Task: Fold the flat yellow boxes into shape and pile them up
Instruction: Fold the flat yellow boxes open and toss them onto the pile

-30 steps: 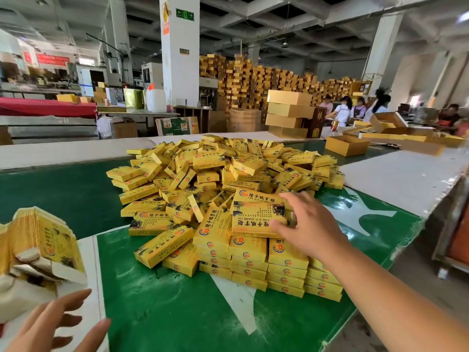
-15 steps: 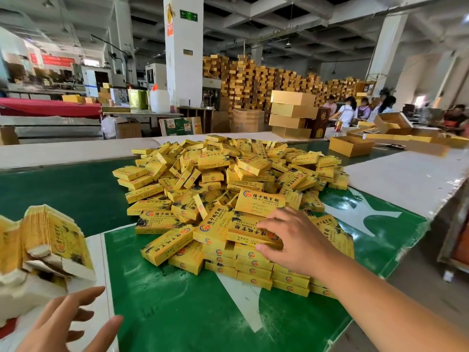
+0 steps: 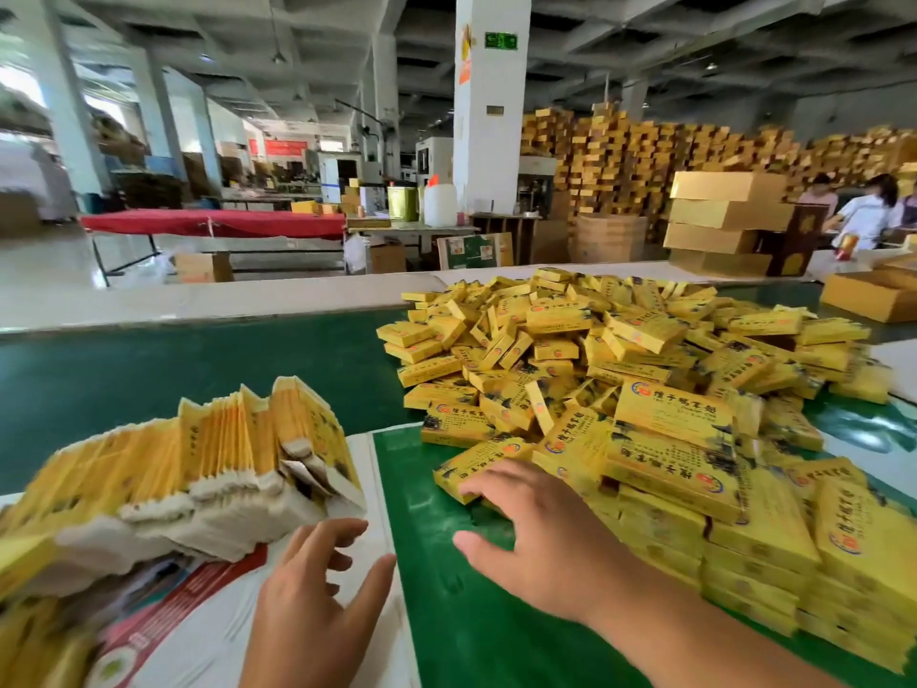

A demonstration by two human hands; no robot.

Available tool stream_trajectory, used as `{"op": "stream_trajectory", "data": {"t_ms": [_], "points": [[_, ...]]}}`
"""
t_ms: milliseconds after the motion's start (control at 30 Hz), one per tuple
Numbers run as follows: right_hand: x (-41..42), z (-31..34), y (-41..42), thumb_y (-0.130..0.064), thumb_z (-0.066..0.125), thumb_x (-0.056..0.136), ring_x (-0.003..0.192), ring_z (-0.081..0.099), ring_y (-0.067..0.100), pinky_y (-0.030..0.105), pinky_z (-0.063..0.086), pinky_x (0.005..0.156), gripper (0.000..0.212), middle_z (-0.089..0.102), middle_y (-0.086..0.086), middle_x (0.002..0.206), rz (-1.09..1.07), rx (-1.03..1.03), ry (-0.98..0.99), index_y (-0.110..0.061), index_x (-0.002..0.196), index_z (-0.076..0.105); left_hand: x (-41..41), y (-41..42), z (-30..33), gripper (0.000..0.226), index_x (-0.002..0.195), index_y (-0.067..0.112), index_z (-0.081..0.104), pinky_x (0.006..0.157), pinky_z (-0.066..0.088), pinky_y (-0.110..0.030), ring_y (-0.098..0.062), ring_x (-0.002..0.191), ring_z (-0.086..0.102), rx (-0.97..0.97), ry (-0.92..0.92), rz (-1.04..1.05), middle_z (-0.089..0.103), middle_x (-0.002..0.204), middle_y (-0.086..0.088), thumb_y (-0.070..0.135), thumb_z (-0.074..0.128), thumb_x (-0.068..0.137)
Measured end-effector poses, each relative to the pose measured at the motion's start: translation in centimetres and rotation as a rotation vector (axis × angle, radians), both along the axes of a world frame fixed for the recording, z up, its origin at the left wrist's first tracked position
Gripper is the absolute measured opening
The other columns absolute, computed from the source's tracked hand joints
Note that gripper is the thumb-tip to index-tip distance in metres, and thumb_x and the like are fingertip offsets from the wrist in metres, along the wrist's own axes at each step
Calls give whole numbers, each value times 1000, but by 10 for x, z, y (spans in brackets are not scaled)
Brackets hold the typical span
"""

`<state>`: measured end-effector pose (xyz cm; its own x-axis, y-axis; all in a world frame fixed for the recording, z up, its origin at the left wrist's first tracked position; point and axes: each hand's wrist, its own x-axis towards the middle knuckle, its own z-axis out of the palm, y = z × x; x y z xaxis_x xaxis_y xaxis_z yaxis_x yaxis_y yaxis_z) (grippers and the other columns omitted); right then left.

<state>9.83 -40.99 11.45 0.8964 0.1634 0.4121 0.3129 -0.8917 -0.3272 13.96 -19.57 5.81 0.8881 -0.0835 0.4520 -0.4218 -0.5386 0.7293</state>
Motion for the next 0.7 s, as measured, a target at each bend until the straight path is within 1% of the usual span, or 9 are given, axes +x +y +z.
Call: {"op": "stream_trajectory", "data": {"t_ms": [100,200,300,367,433,467,500,633,700], "points": [[41,-24,39,-52,55,90,132,42,10,22,32,109,66,47,-6,145,-9,10,86,-23,148,37,2,3,-1,27,99,33,62,57,45,-15,-4,79,60,-33,14,55,59,90,15,33,77,76],[77,-37,67,-49,55,89,143,29,15,21,21,111,80,32,-1,157,-33,14,136,-21,155,20,5,8,1,26,95,39,54,59,48,-19,-3,79,58,-121,-1,124,58,90,16,40,73,77],[106,-38,89,-48,50,80,146,25,17,28,22,114,89,25,0,162,-9,89,214,-22,156,14,8,12,4,23,89,41,52,61,51,-25,-2,80,57,-200,-66,182,58,86,17,38,72,78],[119,-39,98,-38,49,83,146,27,17,31,23,116,83,25,1,162,7,140,268,-22,156,16,8,13,4,21,87,41,51,60,52,-26,-3,80,57,-201,-107,189,57,83,16,37,70,79],[126,-43,102,-30,48,90,133,47,22,33,40,108,62,48,7,148,35,114,261,-20,149,35,7,14,4,20,85,40,51,60,52,-27,-6,77,57,-200,-128,181,56,81,15,36,69,78],[126,-45,102,-27,47,92,118,58,25,35,49,98,49,60,9,134,48,88,234,-20,140,47,7,15,4,19,84,40,51,59,52,-28,-7,76,57,-200,-135,178,56,80,14,35,69,78],[125,-47,102,-24,47,93,106,63,27,37,53,88,40,67,10,121,58,76,200,-20,132,54,7,15,4,19,83,40,51,59,51,-27,-7,77,56,-200,-138,176,56,80,14,34,69,78],[122,-56,94,-17,48,93,80,64,27,35,45,65,25,72,9,90,9,74,17,-14,108,68,8,15,5,18,82,37,53,60,49,-21,-6,79,56,-192,-128,174,56,80,16,31,69,77],[119,-57,91,-17,52,91,65,57,26,36,35,55,13,65,6,73,-48,74,-78,-11,88,64,8,15,6,16,82,36,55,60,49,-21,-5,79,56,-191,-108,177,56,80,15,29,69,78]]}}
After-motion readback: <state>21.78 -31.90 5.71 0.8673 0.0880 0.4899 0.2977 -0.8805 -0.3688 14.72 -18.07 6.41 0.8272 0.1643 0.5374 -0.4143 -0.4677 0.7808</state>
